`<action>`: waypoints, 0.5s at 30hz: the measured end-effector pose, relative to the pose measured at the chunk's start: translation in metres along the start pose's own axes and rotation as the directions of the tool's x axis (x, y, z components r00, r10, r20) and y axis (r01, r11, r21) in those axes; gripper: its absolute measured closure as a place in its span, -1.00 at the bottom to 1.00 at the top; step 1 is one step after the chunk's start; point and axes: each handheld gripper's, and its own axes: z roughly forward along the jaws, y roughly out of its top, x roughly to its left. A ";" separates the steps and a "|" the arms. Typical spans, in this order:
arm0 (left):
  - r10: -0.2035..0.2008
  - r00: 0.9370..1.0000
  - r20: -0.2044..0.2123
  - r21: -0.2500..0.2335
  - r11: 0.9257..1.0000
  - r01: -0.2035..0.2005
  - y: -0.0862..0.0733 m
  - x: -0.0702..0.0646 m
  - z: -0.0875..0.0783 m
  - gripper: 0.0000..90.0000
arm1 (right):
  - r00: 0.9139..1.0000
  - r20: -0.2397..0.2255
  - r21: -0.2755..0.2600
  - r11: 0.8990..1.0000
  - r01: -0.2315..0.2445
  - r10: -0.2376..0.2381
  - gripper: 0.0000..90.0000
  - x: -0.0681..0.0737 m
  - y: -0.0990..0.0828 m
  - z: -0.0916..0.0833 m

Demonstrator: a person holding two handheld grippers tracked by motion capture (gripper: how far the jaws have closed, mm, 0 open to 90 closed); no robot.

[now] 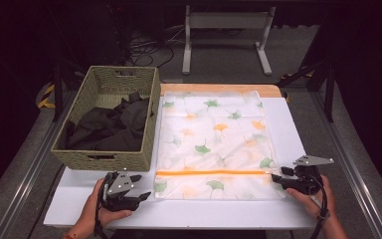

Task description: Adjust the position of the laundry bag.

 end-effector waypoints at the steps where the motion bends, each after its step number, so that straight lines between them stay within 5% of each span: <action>1: 0.001 1.000 -0.005 0.005 1.000 -0.001 0.000 0.000 0.001 -0.27 | 1.000 0.005 0.005 1.000 0.018 -0.018 0.12 0.002 0.000 0.001; 3: -0.012 1.000 -0.005 0.003 1.000 0.012 -0.001 0.002 0.001 -0.33 | 0.997 0.037 0.026 0.997 0.070 -0.071 0.22 0.009 0.002 0.002; 6: -0.026 1.000 0.000 -0.018 1.000 0.026 -0.001 0.003 0.000 -0.38 | 0.996 0.020 0.035 0.996 0.087 -0.088 0.44 0.012 0.004 0.002; 11: -0.033 0.999 0.000 -0.022 0.999 0.033 -0.001 0.003 0.000 -0.49 | 0.996 -0.022 0.010 0.997 0.082 -0.081 0.75 0.012 0.002 0.002; 15: -0.046 0.999 0.003 -0.028 0.999 0.047 -0.001 0.004 0.001 -0.58 | 0.996 -0.060 0.002 0.998 0.066 -0.066 0.79 0.011 0.001 0.002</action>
